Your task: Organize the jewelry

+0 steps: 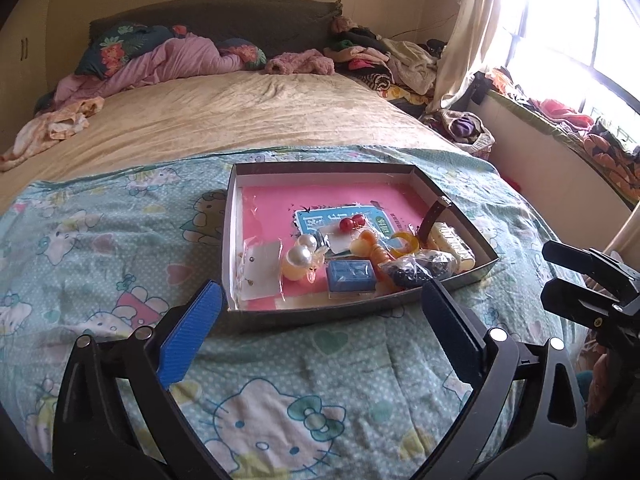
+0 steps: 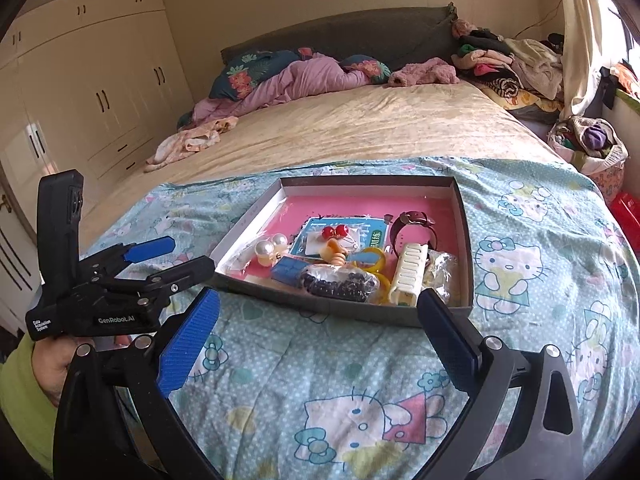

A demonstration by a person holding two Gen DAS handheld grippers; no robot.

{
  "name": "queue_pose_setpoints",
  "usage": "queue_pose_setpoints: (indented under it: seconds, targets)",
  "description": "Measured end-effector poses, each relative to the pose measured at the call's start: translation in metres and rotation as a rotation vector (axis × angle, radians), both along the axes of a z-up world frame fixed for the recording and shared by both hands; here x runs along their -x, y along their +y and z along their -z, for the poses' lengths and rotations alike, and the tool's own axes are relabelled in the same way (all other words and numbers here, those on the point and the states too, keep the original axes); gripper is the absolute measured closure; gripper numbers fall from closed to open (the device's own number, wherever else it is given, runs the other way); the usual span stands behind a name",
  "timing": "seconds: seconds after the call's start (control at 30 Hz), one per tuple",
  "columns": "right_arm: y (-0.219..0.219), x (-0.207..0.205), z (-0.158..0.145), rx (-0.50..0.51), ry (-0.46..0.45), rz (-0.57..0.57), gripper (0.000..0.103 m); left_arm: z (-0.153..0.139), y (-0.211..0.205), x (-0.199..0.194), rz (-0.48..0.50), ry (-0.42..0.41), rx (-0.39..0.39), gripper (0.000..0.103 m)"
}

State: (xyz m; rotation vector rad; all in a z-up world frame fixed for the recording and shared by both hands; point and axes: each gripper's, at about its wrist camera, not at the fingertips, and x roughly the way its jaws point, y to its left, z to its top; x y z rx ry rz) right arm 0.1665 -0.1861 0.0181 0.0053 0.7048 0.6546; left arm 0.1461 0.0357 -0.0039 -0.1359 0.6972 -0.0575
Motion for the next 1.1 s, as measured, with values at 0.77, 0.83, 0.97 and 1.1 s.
queue_pose_setpoints:
  seconds: [0.77, 0.83, 0.97, 1.1]
  targets:
    - [-0.028, 0.054, 0.012, -0.013, 0.022, 0.046, 0.005, 0.010, -0.022, 0.067, 0.020, 0.010, 0.026, 0.010]
    - [-0.028, 0.054, 0.012, -0.007, 0.020, 0.044, 0.005, 0.010, -0.023, 0.068, 0.022, 0.009, 0.026, 0.010]
    - [-0.027, 0.056, 0.012, -0.003, 0.025, 0.041, 0.005, 0.009, -0.023, 0.069, 0.020, 0.008, 0.025, 0.010]
    - [-0.025, 0.056, 0.013, 0.002, 0.026, 0.038, 0.005, 0.008, -0.024, 0.069, 0.016, 0.007, 0.023, 0.010]
